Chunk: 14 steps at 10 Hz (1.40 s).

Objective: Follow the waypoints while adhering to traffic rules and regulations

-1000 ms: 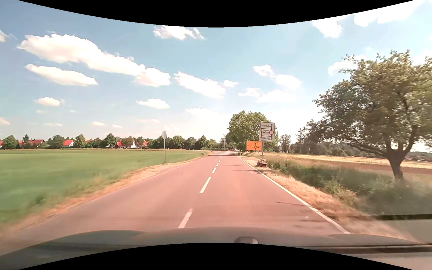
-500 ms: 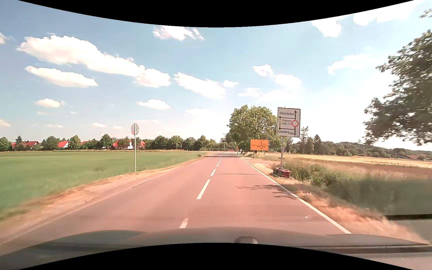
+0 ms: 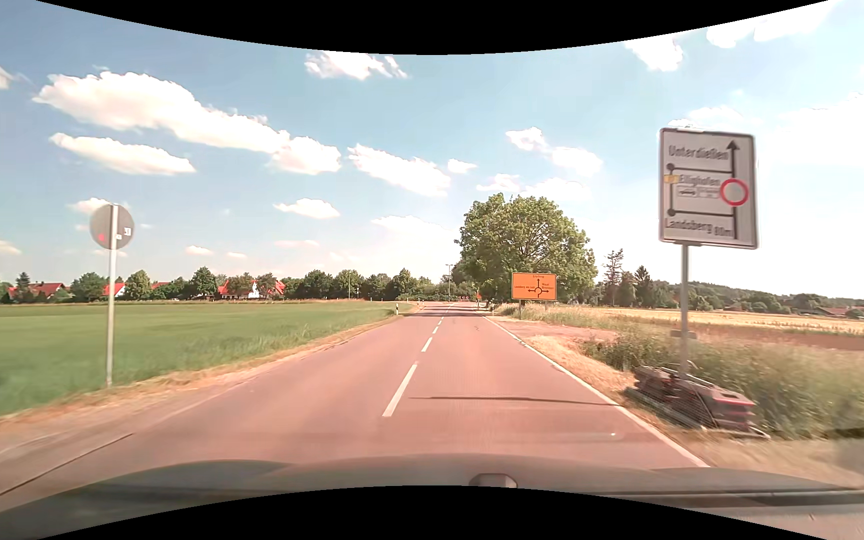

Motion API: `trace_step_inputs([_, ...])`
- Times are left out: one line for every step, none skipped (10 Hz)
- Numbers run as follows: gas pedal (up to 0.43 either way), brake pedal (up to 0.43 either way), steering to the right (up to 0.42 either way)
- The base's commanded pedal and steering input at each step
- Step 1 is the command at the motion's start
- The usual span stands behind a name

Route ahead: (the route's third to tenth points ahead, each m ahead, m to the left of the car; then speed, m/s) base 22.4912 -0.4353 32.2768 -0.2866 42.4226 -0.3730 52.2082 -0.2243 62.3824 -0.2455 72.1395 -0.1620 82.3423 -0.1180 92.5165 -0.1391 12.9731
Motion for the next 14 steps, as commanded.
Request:
trace_step_inputs([0.047, 0.0, 0.0])
trace_step_inputs([0.047, 0.0, -0.001])
trace_step_inputs([0.047, 0.0, -0.001])
trace_step_inputs([0.047, 0.0, 0.0])
trace_step_inputs([0.039, 0.0, 0.0])
trace_step_inputs([0.028, 0.0, 0.0])
trace_step_inputs([0.02, 0.0, 0.0])
trace_step_inputs([0.02, 0.0, 0.0])
trace_step_inputs([0.008, 0.0, 0.0])
trace_step_inputs([0.008, 0.0, 0.0])
trace_step_inputs([0.008, 0.0, 0.0])
trace_step_inputs([0.008, 0.0, 0.001])
trace_step_inputs([0.008, 0.0, 0.002])
trace_step_inputs([0.008, 0.0, 0.002])
